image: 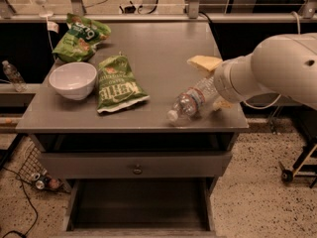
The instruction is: Pick water bottle from middle drawer and place on counter
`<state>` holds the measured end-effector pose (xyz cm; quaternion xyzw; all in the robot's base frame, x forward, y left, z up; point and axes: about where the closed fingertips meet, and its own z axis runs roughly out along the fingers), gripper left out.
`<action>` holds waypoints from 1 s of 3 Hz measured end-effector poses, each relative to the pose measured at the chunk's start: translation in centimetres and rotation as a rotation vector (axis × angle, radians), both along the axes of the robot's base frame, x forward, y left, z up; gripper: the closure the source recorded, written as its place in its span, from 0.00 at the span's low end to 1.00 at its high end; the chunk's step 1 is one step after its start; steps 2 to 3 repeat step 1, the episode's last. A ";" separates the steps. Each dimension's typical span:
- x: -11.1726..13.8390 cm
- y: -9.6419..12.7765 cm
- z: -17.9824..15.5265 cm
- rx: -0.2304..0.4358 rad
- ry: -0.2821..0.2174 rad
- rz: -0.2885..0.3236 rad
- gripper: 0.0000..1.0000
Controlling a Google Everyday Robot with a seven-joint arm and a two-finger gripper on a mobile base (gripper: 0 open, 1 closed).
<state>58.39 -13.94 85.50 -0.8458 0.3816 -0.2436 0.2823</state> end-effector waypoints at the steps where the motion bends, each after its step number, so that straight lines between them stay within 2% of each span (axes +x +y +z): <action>1: 0.0 0.0 0.2 0.000 0.000 0.000 0.00; 3: 0.0 0.0 0.2 0.000 0.000 0.000 0.00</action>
Offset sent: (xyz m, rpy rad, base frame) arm 0.0000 0.0000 0.0000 0.0000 0.0000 0.0000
